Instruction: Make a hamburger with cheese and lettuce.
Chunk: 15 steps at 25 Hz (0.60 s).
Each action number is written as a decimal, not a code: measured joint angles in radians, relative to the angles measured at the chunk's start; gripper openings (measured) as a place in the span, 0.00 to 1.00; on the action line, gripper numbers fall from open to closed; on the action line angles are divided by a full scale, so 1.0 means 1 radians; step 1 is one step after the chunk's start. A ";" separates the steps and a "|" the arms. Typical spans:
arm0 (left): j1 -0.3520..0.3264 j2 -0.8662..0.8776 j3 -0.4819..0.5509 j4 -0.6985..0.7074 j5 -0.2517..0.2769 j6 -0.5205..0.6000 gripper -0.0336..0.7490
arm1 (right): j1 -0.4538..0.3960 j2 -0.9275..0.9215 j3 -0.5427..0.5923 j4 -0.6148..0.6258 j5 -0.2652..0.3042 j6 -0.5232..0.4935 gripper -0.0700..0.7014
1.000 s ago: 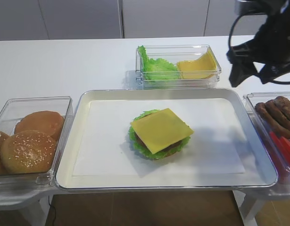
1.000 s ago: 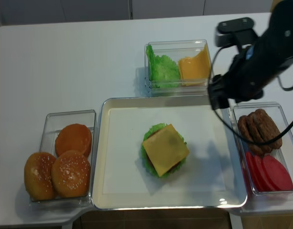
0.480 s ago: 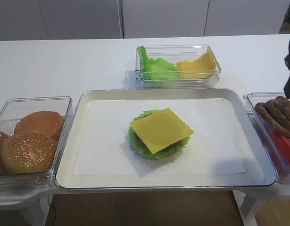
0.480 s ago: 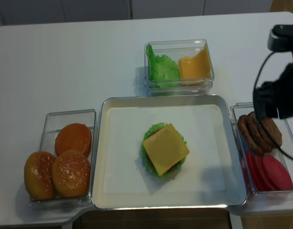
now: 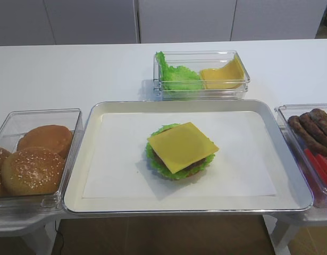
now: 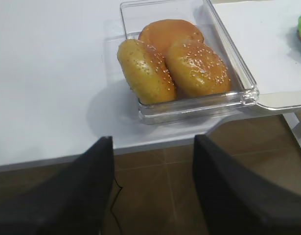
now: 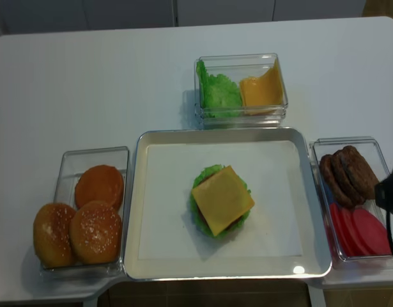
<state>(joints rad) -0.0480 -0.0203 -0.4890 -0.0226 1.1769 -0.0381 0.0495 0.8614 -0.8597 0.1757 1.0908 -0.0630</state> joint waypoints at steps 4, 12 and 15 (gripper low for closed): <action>0.000 0.000 0.000 0.000 0.000 0.000 0.54 | 0.002 -0.119 0.034 0.000 0.059 0.002 0.67; 0.000 0.000 0.000 0.000 0.000 0.000 0.54 | 0.013 -0.328 0.052 0.000 0.132 0.033 0.67; 0.000 0.000 0.000 0.000 0.000 0.000 0.54 | 0.013 -0.414 0.052 0.000 0.155 0.035 0.67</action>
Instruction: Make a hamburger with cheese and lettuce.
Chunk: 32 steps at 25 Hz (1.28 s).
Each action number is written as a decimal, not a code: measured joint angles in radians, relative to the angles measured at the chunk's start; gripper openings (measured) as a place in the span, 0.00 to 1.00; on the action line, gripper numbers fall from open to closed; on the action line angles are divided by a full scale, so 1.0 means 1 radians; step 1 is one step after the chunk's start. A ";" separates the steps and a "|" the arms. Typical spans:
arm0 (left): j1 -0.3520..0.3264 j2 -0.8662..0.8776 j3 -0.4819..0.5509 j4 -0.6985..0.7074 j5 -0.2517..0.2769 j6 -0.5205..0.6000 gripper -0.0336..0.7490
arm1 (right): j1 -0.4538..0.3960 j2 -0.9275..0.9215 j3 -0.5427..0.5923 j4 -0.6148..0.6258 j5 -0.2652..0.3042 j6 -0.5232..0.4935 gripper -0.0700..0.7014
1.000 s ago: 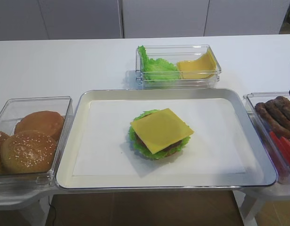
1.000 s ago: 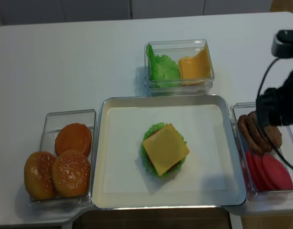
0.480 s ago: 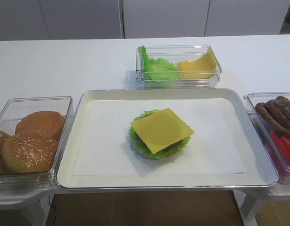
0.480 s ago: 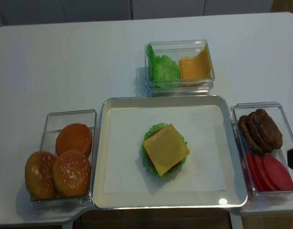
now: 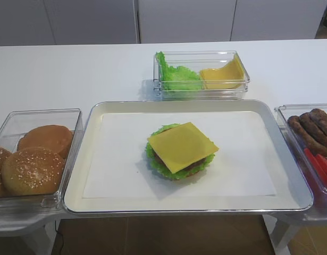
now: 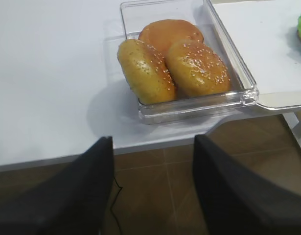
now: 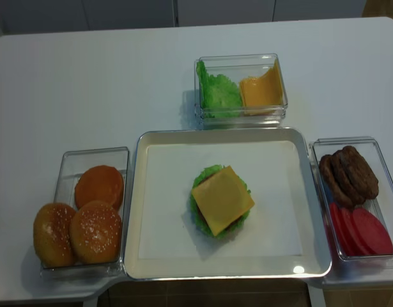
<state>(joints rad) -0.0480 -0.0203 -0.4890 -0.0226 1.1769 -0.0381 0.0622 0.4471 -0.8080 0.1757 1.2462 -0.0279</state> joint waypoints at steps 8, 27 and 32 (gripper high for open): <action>0.000 0.000 0.000 0.000 0.000 0.000 0.54 | 0.000 -0.199 0.000 -0.031 0.029 0.000 0.67; 0.000 0.000 0.000 0.000 0.000 0.000 0.54 | 0.000 -0.466 0.255 -0.027 0.018 0.028 0.67; 0.000 0.000 0.000 0.000 0.000 0.000 0.54 | 0.000 -0.466 0.295 -0.029 -0.077 0.028 0.67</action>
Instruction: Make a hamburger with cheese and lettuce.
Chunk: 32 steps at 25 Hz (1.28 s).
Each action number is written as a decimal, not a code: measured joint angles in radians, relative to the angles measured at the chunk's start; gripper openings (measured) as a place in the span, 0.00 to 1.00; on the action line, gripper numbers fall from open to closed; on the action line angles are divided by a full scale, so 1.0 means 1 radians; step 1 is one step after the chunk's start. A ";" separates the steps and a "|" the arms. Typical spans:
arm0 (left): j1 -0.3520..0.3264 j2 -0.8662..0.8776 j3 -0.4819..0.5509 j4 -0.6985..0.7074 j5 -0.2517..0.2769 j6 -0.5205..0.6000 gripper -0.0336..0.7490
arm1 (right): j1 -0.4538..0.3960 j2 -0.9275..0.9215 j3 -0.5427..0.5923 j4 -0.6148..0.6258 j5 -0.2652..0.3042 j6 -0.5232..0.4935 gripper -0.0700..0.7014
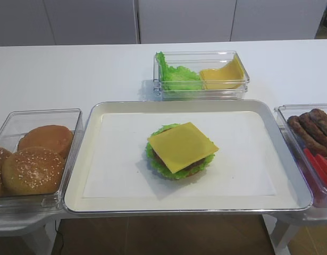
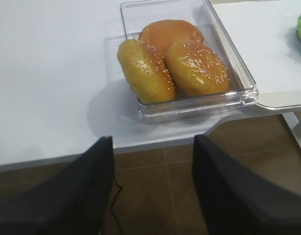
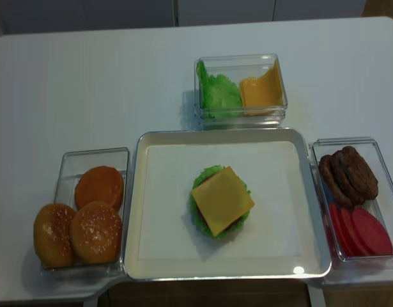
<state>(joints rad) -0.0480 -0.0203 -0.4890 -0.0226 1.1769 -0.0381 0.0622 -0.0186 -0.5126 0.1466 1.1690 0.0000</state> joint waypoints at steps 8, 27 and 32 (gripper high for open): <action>0.000 0.000 0.000 0.000 0.000 0.000 0.54 | 0.000 0.000 0.026 0.000 -0.041 -0.008 0.67; 0.000 0.000 0.000 0.000 0.000 0.000 0.54 | 0.000 0.000 0.026 0.011 -0.045 -0.040 0.67; 0.000 0.000 0.000 0.000 0.000 0.000 0.54 | 0.000 0.000 0.026 0.011 -0.045 -0.040 0.67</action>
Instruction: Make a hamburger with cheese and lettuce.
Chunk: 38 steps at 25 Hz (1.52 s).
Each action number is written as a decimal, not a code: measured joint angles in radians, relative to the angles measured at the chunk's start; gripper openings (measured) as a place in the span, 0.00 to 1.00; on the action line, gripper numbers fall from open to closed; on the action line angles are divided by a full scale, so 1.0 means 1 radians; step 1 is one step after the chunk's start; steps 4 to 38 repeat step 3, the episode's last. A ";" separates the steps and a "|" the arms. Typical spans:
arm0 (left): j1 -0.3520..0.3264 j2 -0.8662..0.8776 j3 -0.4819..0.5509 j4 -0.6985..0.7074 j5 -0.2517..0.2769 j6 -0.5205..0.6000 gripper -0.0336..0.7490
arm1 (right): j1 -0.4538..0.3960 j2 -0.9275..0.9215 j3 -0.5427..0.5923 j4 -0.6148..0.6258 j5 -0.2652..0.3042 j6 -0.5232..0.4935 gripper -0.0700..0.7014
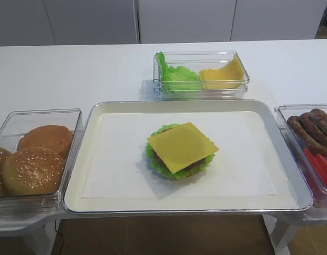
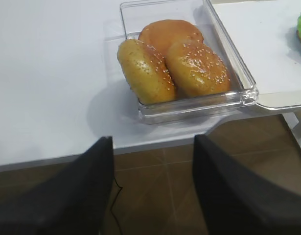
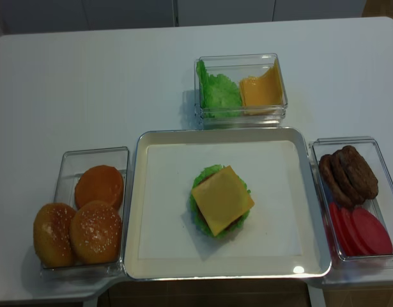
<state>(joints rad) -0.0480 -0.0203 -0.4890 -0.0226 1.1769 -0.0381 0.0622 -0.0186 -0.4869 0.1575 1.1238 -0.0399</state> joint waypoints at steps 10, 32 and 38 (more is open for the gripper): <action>0.000 0.000 0.000 0.000 0.000 0.000 0.54 | 0.000 0.000 0.000 0.000 0.000 0.000 0.67; 0.000 0.000 0.000 0.000 0.000 0.000 0.54 | 0.000 0.000 0.000 0.000 0.000 0.000 0.67; 0.000 0.000 0.000 0.000 0.000 0.000 0.54 | 0.000 0.000 0.000 0.000 0.000 0.000 0.67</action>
